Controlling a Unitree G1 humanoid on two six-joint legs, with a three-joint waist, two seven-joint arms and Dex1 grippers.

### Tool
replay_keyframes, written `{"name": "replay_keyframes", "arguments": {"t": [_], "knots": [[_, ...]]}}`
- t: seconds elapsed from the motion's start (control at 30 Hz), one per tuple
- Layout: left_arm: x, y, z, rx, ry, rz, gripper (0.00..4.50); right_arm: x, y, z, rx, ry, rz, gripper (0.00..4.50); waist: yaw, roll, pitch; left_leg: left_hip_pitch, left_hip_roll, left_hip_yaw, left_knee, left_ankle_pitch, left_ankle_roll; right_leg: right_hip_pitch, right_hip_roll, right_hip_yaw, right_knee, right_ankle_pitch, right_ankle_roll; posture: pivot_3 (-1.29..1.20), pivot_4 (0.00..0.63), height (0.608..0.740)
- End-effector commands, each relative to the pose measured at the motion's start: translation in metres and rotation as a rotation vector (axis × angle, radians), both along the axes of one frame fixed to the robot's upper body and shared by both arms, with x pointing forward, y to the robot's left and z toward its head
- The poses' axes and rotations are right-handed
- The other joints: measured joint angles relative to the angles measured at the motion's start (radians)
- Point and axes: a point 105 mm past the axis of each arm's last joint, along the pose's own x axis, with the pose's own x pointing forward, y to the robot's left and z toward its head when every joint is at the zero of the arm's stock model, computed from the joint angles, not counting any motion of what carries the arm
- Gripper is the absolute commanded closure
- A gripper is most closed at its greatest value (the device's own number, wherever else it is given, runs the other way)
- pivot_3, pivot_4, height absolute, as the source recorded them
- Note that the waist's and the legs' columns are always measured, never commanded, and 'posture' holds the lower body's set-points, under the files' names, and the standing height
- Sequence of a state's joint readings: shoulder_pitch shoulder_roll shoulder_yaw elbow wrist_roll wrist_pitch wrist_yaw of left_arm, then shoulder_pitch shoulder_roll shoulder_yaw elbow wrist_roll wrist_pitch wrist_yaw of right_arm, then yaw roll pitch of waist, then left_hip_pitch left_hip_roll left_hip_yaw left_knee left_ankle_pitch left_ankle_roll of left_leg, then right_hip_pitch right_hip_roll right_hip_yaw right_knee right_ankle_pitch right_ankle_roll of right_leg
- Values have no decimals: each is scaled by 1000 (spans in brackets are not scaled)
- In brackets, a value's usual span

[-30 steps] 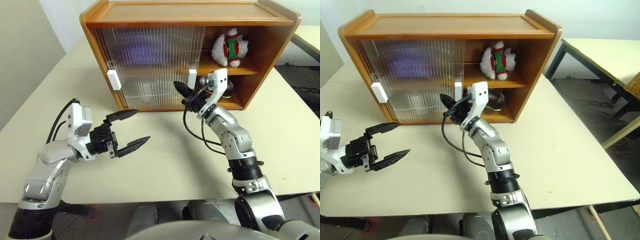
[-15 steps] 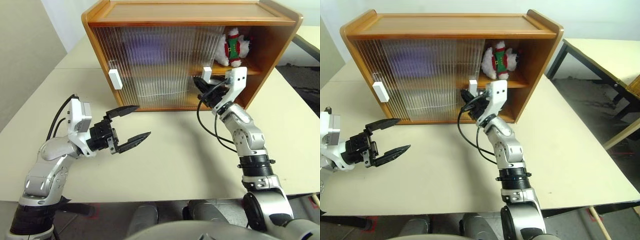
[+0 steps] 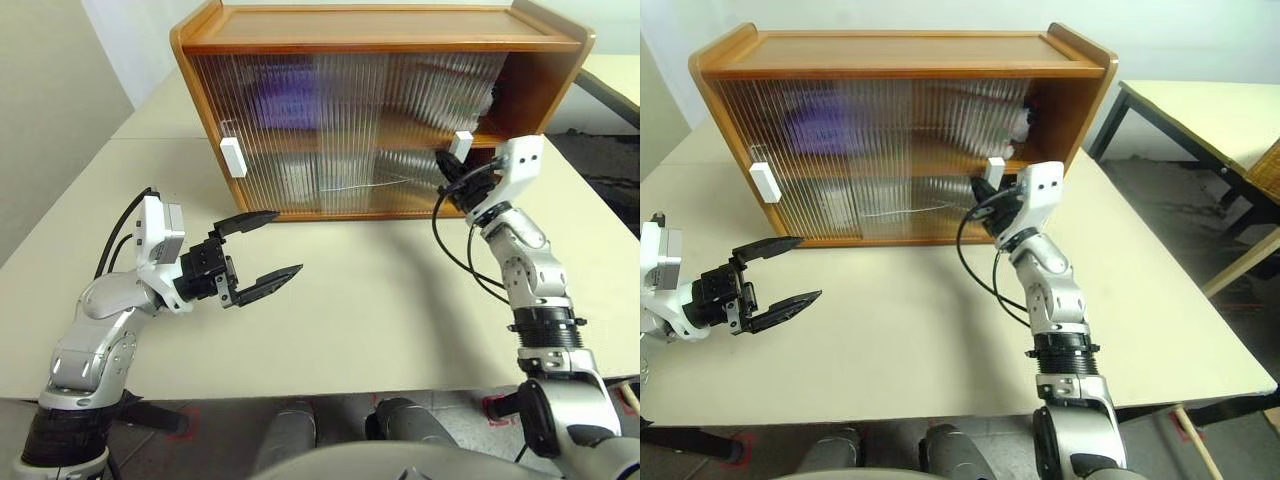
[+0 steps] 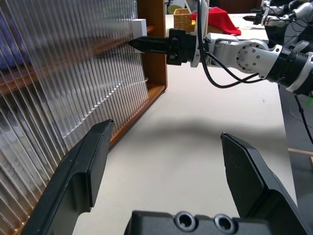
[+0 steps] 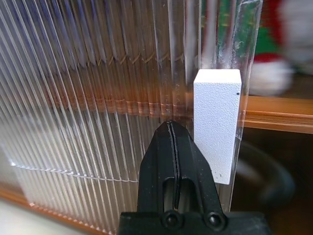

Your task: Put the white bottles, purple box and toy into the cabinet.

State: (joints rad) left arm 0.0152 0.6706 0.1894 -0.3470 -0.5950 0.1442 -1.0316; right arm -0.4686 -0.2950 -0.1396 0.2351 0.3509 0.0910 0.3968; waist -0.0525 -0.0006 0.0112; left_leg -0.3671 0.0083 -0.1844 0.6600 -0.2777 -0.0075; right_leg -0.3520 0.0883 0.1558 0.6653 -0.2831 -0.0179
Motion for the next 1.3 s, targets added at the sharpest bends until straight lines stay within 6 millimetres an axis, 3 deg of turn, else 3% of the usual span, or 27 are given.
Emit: {"name": "replay_keyframes", "arguments": {"t": [0.03,0.23,0.53,0.73,0.87,0.93,1.0,1.17,1.3], "knots": [[1,-1,-2,7,6,-9,0,5,-34,2,-27,-4,-119,4458,0,0,0,0,0,0,0,0,0,0,0,0,0,0,0,-77,18,740],[-2,1,-3,12,11,-10,0,7,-70,4,-77,-8,-201,4458,-2,0,0,0,0,0,0,0,0,-1,0,0,0,1,-1,-75,21,740],[-2,3,-3,17,12,-4,0,8,-93,2,-108,4,-280,4458,-1,0,1,0,-1,1,0,1,0,-1,-1,2,0,1,4,-75,26,740],[-3,4,-2,15,13,0,0,4,-81,3,-67,-7,-217,4458,0,1,4,-3,-2,1,0,0,-1,-6,-3,2,-1,1,4,-72,32,740],[-5,8,-7,32,32,16,0,-8,-51,15,27,-72,-54,4458,-1,2,4,-11,-1,1,-1,1,-2,-11,-3,1,-1,7,-3,-77,30,740],[-3,12,-6,36,31,33,0,-21,-36,17,51,-86,59,4102,0,2,4,-14,0,1,-1,3,-2,-15,0,0,-1,6,-3,-79,29,740],[-1,16,-4,38,24,44,0,-32,-29,14,51,-79,130,3553,0,2,4,-14,1,2,-3,3,-3,-15,1,-1,-1,7,6,-79,29,740],[-4,28,-9,36,37,74,0,-61,-27,-6,36,-18,260,1708,0,2,4,-14,2,2,-4,1,-6,-12,3,0,-3,2,11,-91,34,740],[-7,36,-13,37,49,98,0,-69,-31,-10,57,1,282,230,-2,3,4,-14,0,2,-3,0,-6,-10,1,1,-5,0,13,-92,37,740]]}}
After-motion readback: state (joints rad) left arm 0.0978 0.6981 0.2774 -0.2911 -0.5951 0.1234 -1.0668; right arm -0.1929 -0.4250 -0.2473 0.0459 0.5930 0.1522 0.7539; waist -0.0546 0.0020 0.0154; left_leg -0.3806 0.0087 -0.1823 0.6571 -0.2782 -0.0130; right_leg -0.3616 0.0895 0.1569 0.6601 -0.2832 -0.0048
